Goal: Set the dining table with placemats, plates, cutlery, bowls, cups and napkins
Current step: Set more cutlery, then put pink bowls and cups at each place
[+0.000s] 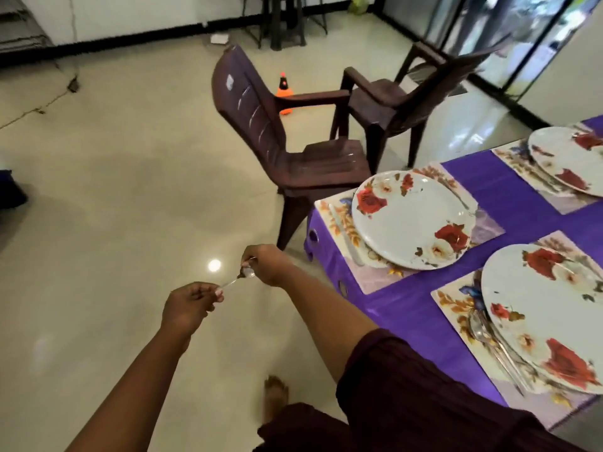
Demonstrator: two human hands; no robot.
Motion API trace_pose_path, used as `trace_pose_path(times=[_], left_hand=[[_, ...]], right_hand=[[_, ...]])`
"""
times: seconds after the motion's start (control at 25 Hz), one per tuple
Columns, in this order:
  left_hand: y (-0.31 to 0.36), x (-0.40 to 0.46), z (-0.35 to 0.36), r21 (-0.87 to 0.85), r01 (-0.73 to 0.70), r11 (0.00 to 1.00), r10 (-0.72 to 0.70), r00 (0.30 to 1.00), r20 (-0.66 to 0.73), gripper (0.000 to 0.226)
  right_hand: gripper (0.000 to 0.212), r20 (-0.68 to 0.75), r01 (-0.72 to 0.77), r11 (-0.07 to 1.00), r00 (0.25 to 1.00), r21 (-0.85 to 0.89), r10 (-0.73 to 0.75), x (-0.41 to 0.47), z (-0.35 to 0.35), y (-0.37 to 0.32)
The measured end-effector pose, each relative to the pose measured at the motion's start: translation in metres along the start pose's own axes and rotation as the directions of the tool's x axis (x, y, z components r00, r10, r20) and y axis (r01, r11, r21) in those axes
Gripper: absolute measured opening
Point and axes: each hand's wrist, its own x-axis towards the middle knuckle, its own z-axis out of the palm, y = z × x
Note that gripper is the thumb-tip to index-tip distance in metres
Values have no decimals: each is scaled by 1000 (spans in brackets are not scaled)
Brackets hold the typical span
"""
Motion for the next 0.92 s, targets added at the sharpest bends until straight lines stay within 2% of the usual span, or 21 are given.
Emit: trace_pose_path(times=[0.12,0.28,0.48,0.56,0.68,0.8,0.92], left_hand=[[44,60,3,44,-89,995,85,993,82,10],[83,119,39,79,-182,980,159,957,242,8],[159,215,91,101,-392,914,301,825,479,5],[187,251,112,109,-432,896,294,757,583,6],[222,293,154,108,-418,902,220,661,718,11],[245,306,207,100,-457,884,185,538,822,10],[266,299,269,40,-484,874,188,413,891,12]], right_hand=[[20,-127,-54,998,990,39,59,40,-41,-8],[21,-243,-188,982,953,1,183,54,-85,5],[17,-436,-354,926,818,133,376,83,-141,41],[21,-488,-412,886,741,211,461,93,-158,47],[21,-561,-488,816,598,311,572,100,-181,53],[14,-625,-569,716,399,405,671,89,-201,64],[20,-696,-607,652,215,454,685,64,-222,87]])
